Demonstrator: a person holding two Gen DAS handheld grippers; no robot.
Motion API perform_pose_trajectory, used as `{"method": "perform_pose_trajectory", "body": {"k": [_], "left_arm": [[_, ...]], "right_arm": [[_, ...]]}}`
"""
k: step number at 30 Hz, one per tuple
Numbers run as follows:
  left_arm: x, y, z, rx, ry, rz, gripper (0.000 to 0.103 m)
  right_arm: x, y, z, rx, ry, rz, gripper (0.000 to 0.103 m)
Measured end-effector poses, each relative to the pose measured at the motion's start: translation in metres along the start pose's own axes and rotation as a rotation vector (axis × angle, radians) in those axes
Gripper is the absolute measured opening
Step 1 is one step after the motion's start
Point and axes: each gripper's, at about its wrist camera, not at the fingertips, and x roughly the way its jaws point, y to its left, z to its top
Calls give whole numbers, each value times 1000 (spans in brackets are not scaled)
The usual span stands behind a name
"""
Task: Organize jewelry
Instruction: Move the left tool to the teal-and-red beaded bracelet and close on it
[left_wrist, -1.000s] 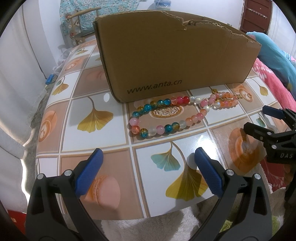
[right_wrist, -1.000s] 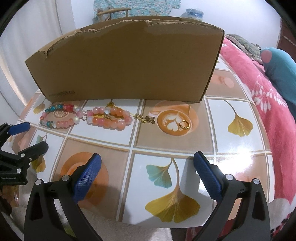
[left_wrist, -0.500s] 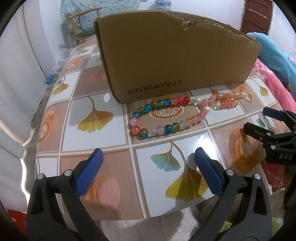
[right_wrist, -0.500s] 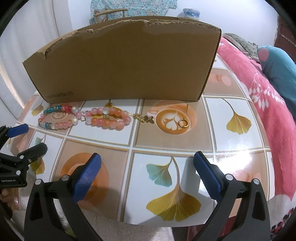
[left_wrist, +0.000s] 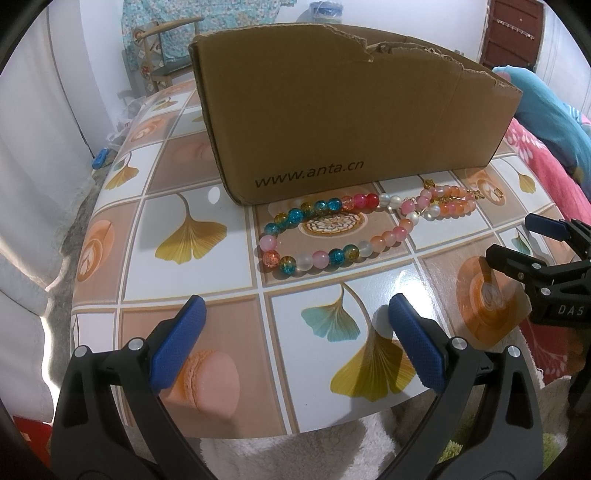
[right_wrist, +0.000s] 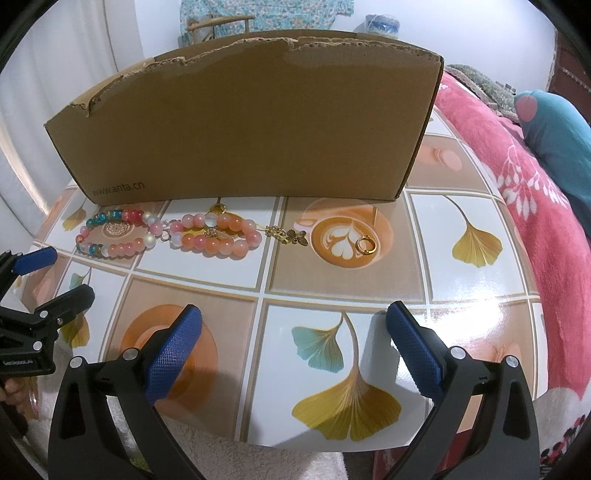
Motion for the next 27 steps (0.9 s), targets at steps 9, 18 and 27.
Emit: {"method": "perform_pose_trajectory", "body": {"k": [9,18,27], "left_arm": [[-30,14,2,-36,-142,-41,95],[-45,34,11,-97,-221,-59,74],[-3,39,22,-119,-75,-94,37]], "right_arm": [[-31,-20,7,97,-116,153,89],[-25,2,15,145,-75,401,55],[-14,29,31,149,-32,472,31]]}}
